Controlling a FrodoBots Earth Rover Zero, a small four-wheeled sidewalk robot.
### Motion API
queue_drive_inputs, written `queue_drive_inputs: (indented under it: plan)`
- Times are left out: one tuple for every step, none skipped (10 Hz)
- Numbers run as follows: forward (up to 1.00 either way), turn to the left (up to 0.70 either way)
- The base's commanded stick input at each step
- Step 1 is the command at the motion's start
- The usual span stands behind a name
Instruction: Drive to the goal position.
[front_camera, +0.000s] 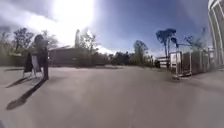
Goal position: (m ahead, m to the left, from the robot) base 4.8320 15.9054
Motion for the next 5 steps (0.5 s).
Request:
queue_drive_inputs:
  plan:
    - [1.00, 0.00]
    - [1.00, 0.00]
    - [1.00, 0.00]
    - [1.00, 0.00]
    - [1.00, 0.00]
